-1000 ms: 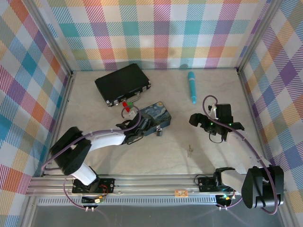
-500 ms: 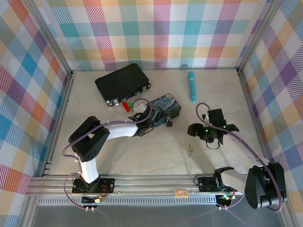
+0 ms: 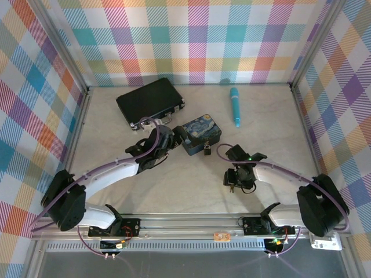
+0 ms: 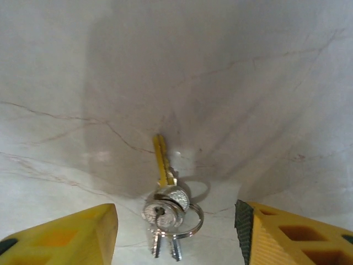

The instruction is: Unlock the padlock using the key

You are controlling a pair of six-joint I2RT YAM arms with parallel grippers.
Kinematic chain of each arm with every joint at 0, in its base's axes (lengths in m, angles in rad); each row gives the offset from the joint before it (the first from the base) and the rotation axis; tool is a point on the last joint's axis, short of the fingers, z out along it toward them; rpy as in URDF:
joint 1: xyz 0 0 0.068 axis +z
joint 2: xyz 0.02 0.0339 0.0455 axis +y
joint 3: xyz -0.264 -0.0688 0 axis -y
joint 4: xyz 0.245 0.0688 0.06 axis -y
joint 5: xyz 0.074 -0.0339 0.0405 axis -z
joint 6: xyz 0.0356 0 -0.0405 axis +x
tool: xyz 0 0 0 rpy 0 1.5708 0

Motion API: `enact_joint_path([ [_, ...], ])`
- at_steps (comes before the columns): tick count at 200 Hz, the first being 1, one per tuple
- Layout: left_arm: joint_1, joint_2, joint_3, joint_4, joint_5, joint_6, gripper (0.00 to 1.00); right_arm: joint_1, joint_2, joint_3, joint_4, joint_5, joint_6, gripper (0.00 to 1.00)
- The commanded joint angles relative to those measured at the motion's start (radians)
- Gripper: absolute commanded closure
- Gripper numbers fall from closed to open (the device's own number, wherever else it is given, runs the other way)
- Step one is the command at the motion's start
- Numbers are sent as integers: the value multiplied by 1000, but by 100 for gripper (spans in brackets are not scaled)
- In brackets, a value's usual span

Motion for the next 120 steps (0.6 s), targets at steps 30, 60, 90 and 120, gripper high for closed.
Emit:
enact_joint_path([
  [30, 4, -76, -86, -51, 34, 28, 2, 64, 91, 29, -23, 57, 92, 58],
  [60, 4, -86, -85, -47, 29, 27, 2, 68, 123, 26, -5, 70, 91, 73],
  [90, 4, -94, -85, -46, 29, 26, 2, 68, 137, 25, 15, 74, 64, 88],
  [120, 4, -112, -89, -43, 34, 20, 2, 66, 119, 54, 5, 80, -13, 100],
])
